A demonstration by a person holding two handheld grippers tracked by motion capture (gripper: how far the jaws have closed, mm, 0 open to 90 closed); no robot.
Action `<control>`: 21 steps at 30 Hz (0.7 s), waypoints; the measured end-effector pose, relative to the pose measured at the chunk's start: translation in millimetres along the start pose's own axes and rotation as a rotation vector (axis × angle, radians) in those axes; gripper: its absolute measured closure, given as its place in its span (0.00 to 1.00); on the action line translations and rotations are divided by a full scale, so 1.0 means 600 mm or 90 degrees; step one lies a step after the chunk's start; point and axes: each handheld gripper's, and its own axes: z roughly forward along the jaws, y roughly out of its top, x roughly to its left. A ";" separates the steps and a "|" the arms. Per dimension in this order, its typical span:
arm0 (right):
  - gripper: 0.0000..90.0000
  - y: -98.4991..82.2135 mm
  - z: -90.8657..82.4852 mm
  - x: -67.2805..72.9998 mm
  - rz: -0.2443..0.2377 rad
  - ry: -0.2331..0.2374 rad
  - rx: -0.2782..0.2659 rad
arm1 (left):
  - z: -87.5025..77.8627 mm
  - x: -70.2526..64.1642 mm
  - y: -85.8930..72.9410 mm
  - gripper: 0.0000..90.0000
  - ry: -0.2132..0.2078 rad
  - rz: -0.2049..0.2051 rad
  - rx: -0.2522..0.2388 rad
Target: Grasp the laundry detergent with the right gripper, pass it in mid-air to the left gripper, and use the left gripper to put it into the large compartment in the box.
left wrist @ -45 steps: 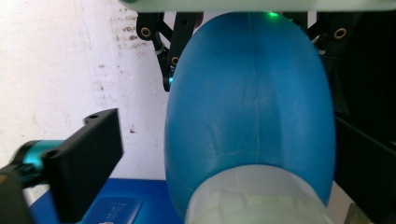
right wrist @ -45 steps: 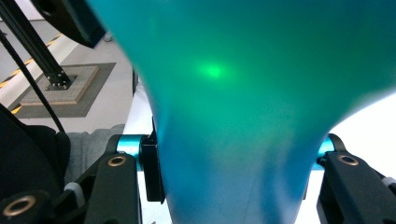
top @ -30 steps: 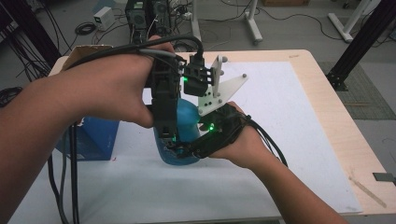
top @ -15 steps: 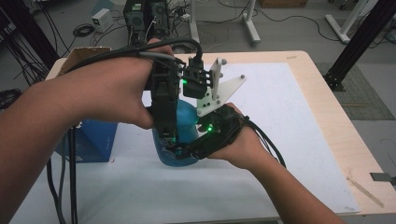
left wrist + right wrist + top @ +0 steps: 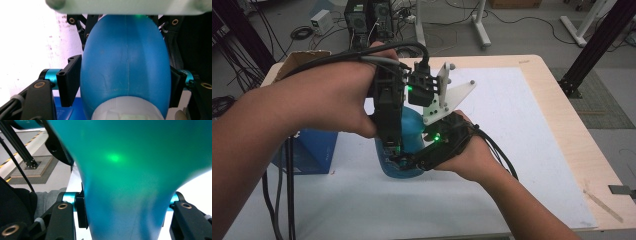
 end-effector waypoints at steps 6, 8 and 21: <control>0.50 0.000 -0.003 -0.002 0.000 -0.005 -0.007 | -0.001 -0.001 0.001 0.40 -0.006 -0.003 -0.009; 0.50 0.001 -0.003 -0.002 -0.003 -0.004 -0.008 | -0.002 0.001 0.001 0.42 -0.007 -0.003 -0.007; 0.49 0.002 -0.004 -0.002 0.003 0.004 -0.024 | -0.009 0.003 -0.001 0.42 -0.016 -0.006 -0.009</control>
